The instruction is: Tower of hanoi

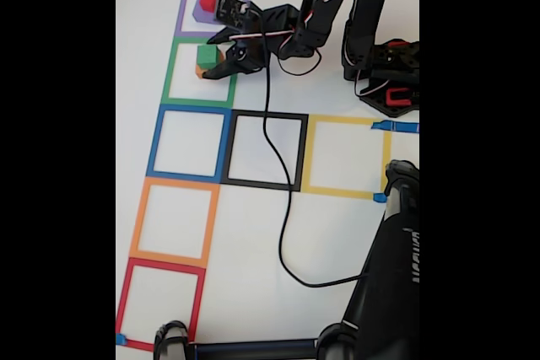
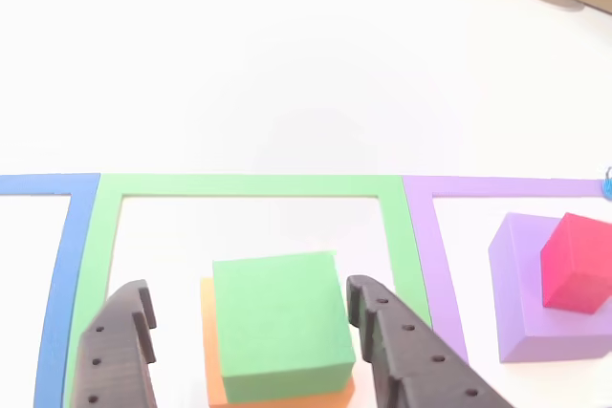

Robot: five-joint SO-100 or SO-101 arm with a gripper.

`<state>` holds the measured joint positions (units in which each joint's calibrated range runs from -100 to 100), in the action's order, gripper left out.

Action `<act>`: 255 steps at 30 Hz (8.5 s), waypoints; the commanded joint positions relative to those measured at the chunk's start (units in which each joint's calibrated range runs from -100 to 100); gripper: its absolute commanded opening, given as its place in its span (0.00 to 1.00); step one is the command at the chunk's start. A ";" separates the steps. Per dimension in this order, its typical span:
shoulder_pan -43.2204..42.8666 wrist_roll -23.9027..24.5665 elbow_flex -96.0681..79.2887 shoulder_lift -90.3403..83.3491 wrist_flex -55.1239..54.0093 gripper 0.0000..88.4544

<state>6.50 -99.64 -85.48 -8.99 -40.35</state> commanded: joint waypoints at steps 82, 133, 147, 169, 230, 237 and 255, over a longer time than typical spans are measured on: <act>26.68 -0.36 15.21 -27.71 37.59 0.37; 26.29 -0.36 17.30 17.43 -8.48 0.34; 25.53 -0.36 16.75 18.88 -9.37 0.22; 25.14 -0.36 16.75 20.58 -9.53 0.09; -0.17 -0.36 57.03 -45.55 111.52 0.03; -2.28 -0.36 33.03 -45.63 82.78 0.03; -2.95 -0.36 11.48 -33.28 44.96 0.04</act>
<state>3.57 -99.64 -72.91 -42.51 8.83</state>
